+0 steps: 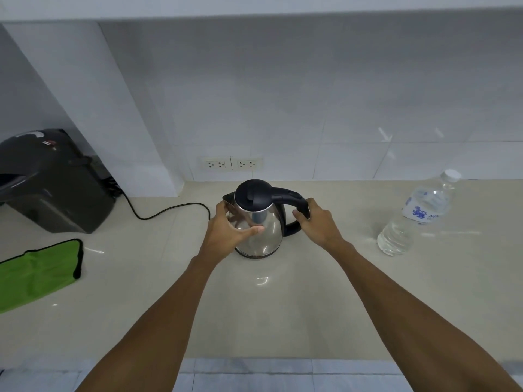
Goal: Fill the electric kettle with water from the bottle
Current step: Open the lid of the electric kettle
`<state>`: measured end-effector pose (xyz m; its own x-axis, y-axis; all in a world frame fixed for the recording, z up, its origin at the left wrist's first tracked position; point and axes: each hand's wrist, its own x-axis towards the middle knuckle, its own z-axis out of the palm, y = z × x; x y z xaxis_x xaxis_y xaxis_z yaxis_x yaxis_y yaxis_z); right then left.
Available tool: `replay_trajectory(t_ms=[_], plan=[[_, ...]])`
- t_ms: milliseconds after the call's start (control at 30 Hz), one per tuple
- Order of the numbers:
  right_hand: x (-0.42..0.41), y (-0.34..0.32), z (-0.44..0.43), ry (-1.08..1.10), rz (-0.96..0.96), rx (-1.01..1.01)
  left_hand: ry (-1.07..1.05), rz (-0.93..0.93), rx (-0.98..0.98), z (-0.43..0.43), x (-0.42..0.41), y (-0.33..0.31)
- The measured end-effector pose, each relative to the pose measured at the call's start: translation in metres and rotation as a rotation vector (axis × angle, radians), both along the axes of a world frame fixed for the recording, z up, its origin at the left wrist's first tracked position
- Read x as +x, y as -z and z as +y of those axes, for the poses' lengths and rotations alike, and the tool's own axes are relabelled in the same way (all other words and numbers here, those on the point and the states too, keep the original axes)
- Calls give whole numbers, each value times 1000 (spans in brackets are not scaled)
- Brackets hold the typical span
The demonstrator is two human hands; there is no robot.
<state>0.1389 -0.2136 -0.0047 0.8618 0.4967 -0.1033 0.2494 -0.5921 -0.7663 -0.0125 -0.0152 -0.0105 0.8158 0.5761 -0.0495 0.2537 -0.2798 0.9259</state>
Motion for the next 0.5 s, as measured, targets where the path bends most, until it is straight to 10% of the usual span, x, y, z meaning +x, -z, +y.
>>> replay_trajectory(t_ms=[500], plan=[[-115, 12, -45, 76, 12, -28, 90, 52, 22, -30, -100, 4]])
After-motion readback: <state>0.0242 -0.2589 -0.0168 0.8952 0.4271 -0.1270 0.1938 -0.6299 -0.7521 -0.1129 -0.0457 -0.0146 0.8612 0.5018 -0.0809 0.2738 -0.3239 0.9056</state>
